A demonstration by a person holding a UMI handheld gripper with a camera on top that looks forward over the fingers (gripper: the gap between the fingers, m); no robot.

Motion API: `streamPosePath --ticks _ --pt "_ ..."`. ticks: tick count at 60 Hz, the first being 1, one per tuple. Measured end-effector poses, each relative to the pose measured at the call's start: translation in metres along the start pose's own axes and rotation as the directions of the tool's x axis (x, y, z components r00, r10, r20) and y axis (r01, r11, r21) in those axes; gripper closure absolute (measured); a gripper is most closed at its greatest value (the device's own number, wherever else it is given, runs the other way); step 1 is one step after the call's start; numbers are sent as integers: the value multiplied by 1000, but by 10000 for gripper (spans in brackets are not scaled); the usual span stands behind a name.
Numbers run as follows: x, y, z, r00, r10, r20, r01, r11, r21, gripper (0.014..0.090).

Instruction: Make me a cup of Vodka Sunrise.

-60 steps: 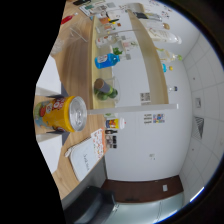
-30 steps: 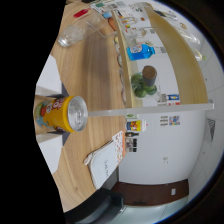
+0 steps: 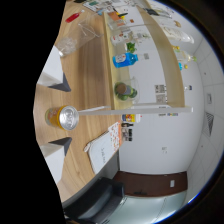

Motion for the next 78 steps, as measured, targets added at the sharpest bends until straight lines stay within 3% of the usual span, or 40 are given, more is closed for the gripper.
streamPosePath --ticks 15,29,50,58,62,66,76,78 --pt "-93 -28 -74 998 11 65 -16 997 78 196" --pt "-188 7 -97 991 25 128 -31 999 41 194" --pt "-311 -92 -57 973 -41 227 -3 982 190 198" --pt "-334 -125 -17 975 -68 213 18 974 227 206" --pt "-337 -130 6 980 -77 185 36 976 213 246" --pt "-339 -129 27 983 -76 168 45 983 179 334" --pt "-341 -117 53 986 -68 150 52 993 104 652" --pt "-340 -117 53 987 -69 147 54 993 109 678"
